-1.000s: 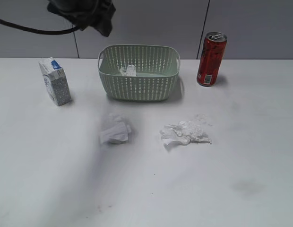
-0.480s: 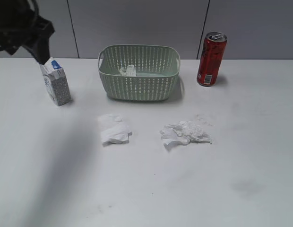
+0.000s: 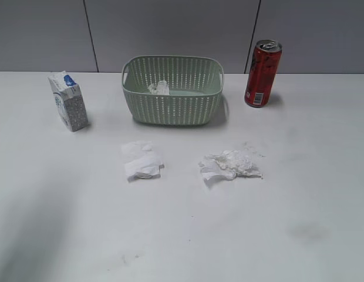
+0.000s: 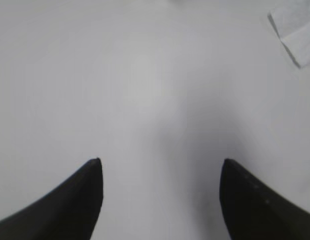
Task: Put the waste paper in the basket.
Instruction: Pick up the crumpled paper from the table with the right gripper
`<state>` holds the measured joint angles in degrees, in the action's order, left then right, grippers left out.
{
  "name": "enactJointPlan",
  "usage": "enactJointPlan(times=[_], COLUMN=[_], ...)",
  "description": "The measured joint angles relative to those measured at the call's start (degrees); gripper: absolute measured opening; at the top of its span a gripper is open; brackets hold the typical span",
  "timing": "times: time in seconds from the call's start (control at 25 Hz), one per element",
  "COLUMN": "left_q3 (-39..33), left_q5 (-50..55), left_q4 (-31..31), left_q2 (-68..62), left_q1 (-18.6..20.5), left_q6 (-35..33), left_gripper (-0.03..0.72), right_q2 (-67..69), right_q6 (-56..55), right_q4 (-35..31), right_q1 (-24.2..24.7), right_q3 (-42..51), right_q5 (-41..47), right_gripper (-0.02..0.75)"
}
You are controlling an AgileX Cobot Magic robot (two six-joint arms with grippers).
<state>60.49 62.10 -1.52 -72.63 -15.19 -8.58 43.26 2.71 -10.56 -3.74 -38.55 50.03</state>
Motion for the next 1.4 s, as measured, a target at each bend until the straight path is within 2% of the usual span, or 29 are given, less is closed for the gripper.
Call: enactJointPlan(times=[0.24,0.44,0.56,0.84,1.0,1.28,1.4], left_q3=[-11.39,-18.35,-20.70,-26.20,-29.01,-31.28,-31.28], left_q5=[-3.27,-3.74,-4.22,-2.39,-1.92,-1.97,-2.02], left_q4=[-0.25,-0.38,-1.12,-2.56,-4.98,-6.03,-6.09], left_q2=[11.97,20.35,24.87,36.37,43.82,56.35,61.61], left_q1=[1.36,8.27,10.66,10.98,11.03,11.03,11.03], left_q6=[0.54,0.59,0.64,0.70,0.70,0.75,0.75], left_gripper=[0.552,0.552,0.552,0.552,0.552,0.552,0.552], right_q2=[17.02,28.32,33.87,46.34,53.22,62.16,64.89], right_q6=[4.25,4.61,3.25,0.69,-2.04,-5.90,-6.42], right_q4=[-3.77,-4.23,-4.36,-4.13,-0.32,6.44,7.45], right_q1=[-0.59,-5.35,-9.26,-18.28,-22.81,-28.11,-29.09], right_q3=[-9.25,-16.19,-19.80,-27.84,-32.39,-37.20,-37.90], right_q5=[-0.82,-1.99,-2.56,-3.55,-3.62,-2.81,-2.76], right_gripper=[0.587,0.587,0.587,0.587,0.587,0.587,0.587])
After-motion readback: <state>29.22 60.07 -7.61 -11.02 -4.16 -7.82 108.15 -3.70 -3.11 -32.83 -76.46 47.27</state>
